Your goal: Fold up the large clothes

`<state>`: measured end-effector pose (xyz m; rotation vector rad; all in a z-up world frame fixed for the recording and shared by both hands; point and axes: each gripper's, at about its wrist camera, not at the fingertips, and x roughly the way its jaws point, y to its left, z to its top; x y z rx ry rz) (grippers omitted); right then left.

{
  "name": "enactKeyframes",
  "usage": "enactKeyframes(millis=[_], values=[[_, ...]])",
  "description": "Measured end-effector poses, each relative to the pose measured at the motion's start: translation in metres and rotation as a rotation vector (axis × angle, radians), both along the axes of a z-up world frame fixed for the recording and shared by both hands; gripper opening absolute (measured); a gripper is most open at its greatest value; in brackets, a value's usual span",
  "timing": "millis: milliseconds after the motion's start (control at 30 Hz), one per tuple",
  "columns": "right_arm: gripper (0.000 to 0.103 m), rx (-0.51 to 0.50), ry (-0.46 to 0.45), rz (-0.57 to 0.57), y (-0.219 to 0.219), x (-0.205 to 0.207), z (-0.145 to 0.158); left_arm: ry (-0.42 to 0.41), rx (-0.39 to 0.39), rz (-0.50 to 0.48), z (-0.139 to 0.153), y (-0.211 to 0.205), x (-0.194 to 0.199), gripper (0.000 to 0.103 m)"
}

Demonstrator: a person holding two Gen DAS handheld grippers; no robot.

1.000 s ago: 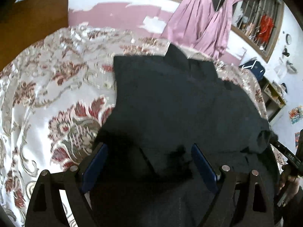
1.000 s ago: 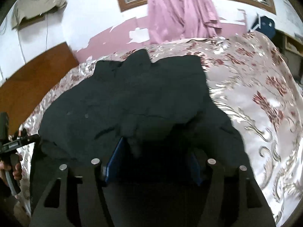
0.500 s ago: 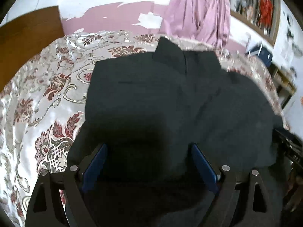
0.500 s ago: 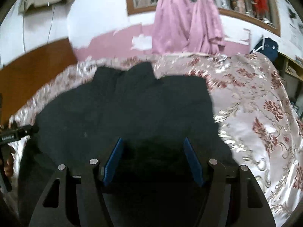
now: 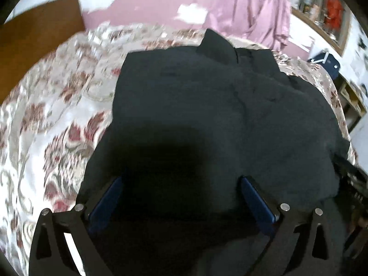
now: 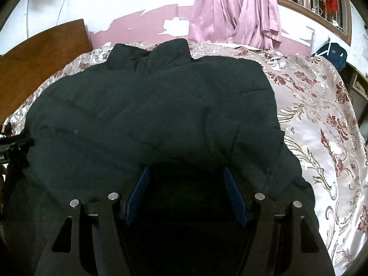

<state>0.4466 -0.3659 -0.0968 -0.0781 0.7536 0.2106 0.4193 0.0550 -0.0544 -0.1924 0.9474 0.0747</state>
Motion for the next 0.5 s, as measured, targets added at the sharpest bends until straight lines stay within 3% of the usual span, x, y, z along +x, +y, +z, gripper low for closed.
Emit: enactKeyframes(millis=[100,233,367,500], values=[[0.069,0.013,0.043,-0.011,-0.003,-0.011,0.016,0.067,-0.087,0.010,0.011,0.003,-0.010,0.103],[0.082,0.024,0.039,0.021,-0.004,-0.040,0.054,0.106,-0.138,-0.023,0.036,-0.012,-0.034,0.103],[0.089,0.061,0.082,0.049,-0.004,-0.074,0.092,0.106,-0.114,-0.098,0.072,-0.038,-0.072,0.103],[0.090,0.096,0.141,0.039,-0.007,-0.105,0.115,0.115,-0.103,-0.165,0.099,-0.058,-0.108,0.103]])
